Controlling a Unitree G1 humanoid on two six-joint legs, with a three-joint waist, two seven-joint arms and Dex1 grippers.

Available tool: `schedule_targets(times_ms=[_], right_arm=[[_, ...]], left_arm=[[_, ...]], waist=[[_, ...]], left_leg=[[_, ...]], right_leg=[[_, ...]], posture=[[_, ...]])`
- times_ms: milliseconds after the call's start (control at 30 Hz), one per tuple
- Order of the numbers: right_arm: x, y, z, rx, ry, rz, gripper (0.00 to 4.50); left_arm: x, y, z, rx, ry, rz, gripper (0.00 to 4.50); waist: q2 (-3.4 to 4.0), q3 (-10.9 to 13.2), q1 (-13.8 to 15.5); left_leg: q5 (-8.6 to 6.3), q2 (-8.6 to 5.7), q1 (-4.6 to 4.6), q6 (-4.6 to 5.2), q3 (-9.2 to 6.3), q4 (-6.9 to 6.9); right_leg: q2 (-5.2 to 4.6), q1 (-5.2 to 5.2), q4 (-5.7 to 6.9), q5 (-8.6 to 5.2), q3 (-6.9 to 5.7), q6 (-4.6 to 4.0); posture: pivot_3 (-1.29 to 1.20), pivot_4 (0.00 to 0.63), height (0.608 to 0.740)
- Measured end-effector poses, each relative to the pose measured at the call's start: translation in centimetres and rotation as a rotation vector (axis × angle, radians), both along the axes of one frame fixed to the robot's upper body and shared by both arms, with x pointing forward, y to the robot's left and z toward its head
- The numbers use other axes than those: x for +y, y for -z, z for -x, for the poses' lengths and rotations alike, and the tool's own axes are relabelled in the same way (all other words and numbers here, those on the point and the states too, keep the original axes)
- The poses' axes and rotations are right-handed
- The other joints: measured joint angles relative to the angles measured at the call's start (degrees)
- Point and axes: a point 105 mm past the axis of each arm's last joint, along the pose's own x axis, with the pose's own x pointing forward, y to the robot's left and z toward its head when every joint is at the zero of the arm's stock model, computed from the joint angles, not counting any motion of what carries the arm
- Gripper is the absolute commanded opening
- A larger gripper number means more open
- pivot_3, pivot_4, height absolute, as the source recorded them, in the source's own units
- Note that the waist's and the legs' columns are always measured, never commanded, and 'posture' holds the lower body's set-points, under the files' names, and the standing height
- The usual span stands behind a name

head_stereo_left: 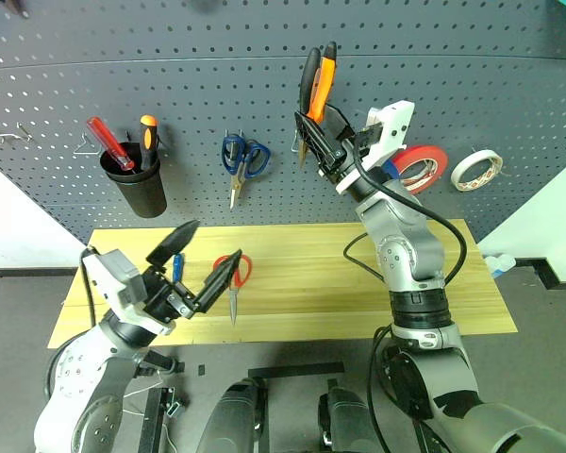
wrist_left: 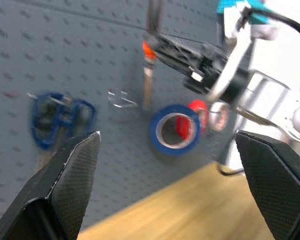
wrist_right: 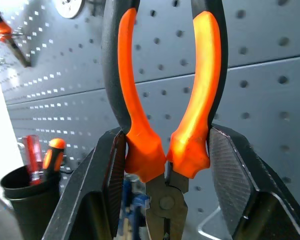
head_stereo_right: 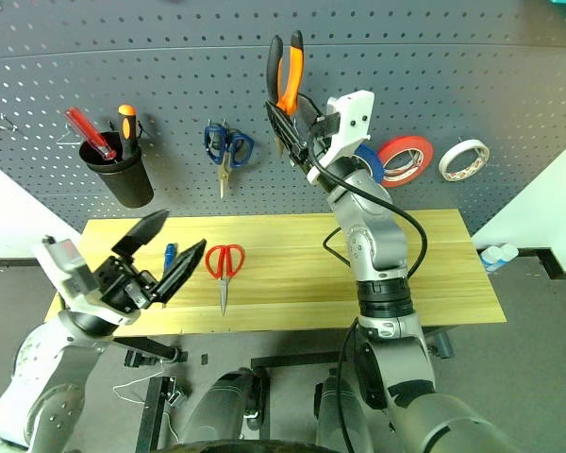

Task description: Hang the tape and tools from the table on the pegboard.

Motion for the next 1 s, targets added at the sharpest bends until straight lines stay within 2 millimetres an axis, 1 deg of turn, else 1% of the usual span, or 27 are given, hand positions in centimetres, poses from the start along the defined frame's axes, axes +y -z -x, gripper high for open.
schedule_targets(times_ms=[100, 167, 367, 567, 733, 1000], right_arm=[[0.0, -0.7, -0.6, -0.035, 0.012, -0.002, 2.11], [-0.2, -1.0, -1.1, -0.049, 0.026, 0.004, 2.11], [-0.8, -0.8, -2.2, -0.057, 0.069, 0.005, 2.11], [-0.8, -1.3, -2.6, -0.084, 0.086, -0.002, 2.11], [-1.3, -1.2, -3.1, -0.082, 0.120, -0.023, 2.11], [-0.4, -1.0, -3.3, -0.077, 0.119, -0.045, 2.11]], left_arm=[[0.6, -0.8, -0.2, -0.034, -0.057, 0.002, 4.50], [0.7, -0.8, -0.3, -0.038, -0.073, 0.005, 4.50], [0.7, -0.9, -0.1, -0.039, -0.083, 0.005, 4.50], [0.6, -1.3, 0.3, -0.052, -0.086, 0.008, 4.50], [0.4, -1.4, 0.7, -0.048, -0.083, -0.007, 4.50], [0.3, -1.5, 1.0, -0.032, -0.080, -0.008, 4.50]], waist=[[0.00, 0.01, 0.08], [-0.01, 0.01, 0.11], [0.01, 0.02, 0.19], [0.02, 0.13, 0.24], [0.08, 0.36, 1.23], [0.13, 1.13, 1.49]], left_leg=[[0.01, 0.01, 0.02, 0.00, -0.01, 0.00], [0.01, 0.01, 0.02, 0.00, -0.01, -0.01], [0.01, 0.01, 0.01, -0.01, -0.01, -0.05], [0.01, 0.01, 0.01, -0.01, -0.02, -0.07], [0.00, 0.05, 0.01, -0.01, -0.02, -0.10], [0.00, 0.05, -0.02, 0.00, -0.04, -0.14]], right_leg=[[0.01, 0.01, 0.01, 0.01, 0.00, -0.01], [0.00, 0.01, 0.00, 0.01, 0.00, -0.01], [-0.01, 0.00, -0.01, 0.01, 0.01, -0.02], [-0.03, 0.00, -0.04, 0.00, 0.01, -0.03], [-0.09, -0.04, -0.05, 0.01, 0.03, -0.07], [-0.18, -0.04, -0.15, 0.01, 0.06, -0.09]], posture=[[0.22, 0.184, 0.740], [0.22, 0.183, 0.740], [0.23, 0.192, 0.740], [0.24, 0.208, 0.740], [0.25, 0.219, 0.740], [0.26, 0.245, 0.740]])
